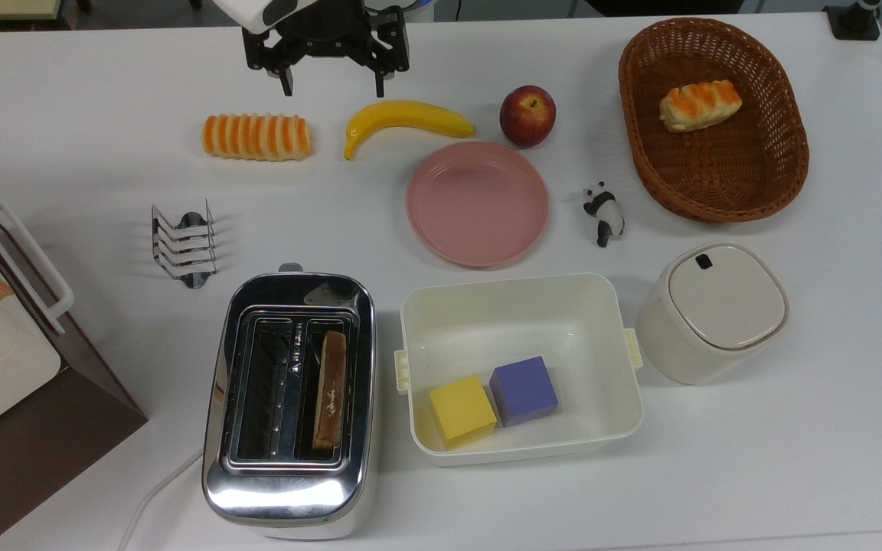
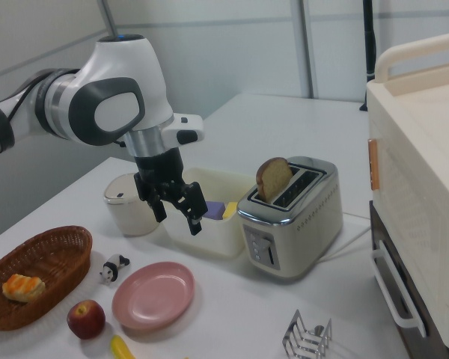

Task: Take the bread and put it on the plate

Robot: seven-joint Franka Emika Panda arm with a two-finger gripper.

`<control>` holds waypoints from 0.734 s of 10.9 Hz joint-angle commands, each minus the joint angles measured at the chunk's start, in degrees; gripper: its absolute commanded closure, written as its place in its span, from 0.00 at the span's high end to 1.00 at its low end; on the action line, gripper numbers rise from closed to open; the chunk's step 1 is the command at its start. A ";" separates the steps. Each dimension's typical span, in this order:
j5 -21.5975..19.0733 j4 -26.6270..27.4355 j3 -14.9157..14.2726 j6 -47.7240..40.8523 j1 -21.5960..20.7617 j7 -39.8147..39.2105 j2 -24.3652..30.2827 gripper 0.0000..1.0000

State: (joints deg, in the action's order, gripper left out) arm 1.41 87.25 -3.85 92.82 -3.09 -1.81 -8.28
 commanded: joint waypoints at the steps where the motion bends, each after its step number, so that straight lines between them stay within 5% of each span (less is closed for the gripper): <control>1: -0.09 1.08 0.42 0.52 0.19 0.40 0.90 1.00; 8: -0.01 1.08 -0.02 0.70 0.37 0.40 0.55 1.00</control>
State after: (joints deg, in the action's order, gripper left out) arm 1.42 87.26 -3.87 92.82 -2.93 -1.81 -8.39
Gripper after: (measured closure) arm 0.000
